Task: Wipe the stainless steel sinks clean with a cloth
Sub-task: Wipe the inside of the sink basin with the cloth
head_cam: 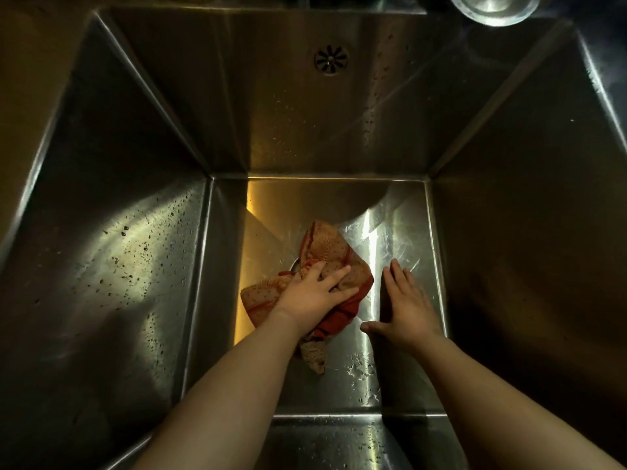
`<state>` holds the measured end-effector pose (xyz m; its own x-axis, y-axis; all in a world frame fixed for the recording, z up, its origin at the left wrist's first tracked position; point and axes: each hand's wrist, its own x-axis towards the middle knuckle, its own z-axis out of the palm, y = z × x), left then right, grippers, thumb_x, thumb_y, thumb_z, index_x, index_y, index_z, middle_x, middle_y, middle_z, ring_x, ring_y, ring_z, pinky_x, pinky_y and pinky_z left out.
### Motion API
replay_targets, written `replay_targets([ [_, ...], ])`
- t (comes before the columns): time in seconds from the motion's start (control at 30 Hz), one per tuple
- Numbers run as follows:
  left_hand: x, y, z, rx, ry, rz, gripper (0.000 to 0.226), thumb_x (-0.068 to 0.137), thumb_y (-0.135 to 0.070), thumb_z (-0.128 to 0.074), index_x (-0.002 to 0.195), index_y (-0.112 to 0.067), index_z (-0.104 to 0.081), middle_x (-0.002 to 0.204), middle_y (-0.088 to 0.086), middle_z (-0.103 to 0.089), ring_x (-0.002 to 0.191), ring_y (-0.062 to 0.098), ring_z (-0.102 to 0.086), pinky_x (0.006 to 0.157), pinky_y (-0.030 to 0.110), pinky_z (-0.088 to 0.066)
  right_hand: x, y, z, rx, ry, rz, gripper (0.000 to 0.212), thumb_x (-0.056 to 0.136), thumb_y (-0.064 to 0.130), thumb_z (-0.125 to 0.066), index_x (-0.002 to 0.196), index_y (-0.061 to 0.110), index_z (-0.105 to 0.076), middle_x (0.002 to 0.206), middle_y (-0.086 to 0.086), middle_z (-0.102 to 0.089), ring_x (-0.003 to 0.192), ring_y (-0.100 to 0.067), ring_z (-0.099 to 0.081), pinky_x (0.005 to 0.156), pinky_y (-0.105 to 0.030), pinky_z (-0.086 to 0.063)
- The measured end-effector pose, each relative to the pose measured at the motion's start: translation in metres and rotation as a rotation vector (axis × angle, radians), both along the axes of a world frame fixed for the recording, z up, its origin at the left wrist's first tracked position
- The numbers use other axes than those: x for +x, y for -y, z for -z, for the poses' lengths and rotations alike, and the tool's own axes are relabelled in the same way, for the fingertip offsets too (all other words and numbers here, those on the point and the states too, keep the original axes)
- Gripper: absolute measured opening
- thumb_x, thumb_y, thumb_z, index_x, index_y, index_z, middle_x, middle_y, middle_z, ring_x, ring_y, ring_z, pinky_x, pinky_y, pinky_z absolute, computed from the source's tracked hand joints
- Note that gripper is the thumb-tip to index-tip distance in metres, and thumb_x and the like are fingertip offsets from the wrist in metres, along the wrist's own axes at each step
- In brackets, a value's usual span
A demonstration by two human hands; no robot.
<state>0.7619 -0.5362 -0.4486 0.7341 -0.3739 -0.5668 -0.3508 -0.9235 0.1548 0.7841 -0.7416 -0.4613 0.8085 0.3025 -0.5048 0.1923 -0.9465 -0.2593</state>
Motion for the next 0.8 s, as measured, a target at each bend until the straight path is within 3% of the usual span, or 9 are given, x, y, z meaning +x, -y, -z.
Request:
replay_targets([
  [0.17, 0.003, -0.023, 0.004, 0.117, 0.09, -0.049, 0.084, 0.088, -0.015, -0.057, 0.147, -0.041, -0.003, 0.157, -0.006, 0.012, 0.141, 0.039, 0.002, 0.105, 0.056, -0.027, 0.0, -0.001, 0.0, 0.004, -0.003, 0.009, 0.12, 0.066, 0.065, -0.069, 0.149, 0.02, 0.006, 0.156, 0.004, 0.021, 0.144, -0.019, 0.014, 0.118, -0.046, -0.008],
  [0.3, 0.006, -0.029, -0.001, 0.148, 0.087, -0.216, 0.093, 0.083, -0.016, -0.064, 0.148, -0.039, -0.003, 0.157, -0.005, 0.013, 0.14, 0.04, 0.002, 0.105, 0.056, -0.029, 0.0, -0.001, -0.002, -0.008, -0.007, 0.009, 0.12, 0.067, 0.065, -0.069, 0.149, 0.021, 0.006, 0.156, 0.003, 0.02, 0.144, -0.019, 0.014, 0.118, -0.047, -0.008],
  [0.67, -0.019, -0.019, -0.003, -0.011, -0.009, -0.189, 0.09, 0.082, -0.007, -0.065, 0.147, -0.038, -0.01, 0.158, -0.006, 0.008, 0.14, 0.041, -0.003, 0.106, 0.055, -0.033, 0.0, -0.006, -0.007, -0.024, -0.015, 0.018, 0.12, 0.067, 0.063, -0.07, 0.15, 0.019, 0.005, 0.156, 0.002, 0.02, 0.144, -0.021, 0.013, 0.118, -0.045, -0.007],
  [0.8, -0.009, -0.024, -0.007, -0.082, 0.054, -0.187, 0.097, 0.077, -0.012, -0.072, 0.147, -0.04, -0.01, 0.157, -0.007, 0.003, 0.14, 0.037, -0.004, 0.104, 0.052, -0.033, 0.001, -0.005, -0.007, 0.014, -0.011, 0.04, 0.12, 0.067, 0.062, -0.071, 0.15, 0.018, 0.002, 0.157, 0.002, 0.015, 0.145, -0.02, 0.009, 0.118, -0.044, -0.009],
])
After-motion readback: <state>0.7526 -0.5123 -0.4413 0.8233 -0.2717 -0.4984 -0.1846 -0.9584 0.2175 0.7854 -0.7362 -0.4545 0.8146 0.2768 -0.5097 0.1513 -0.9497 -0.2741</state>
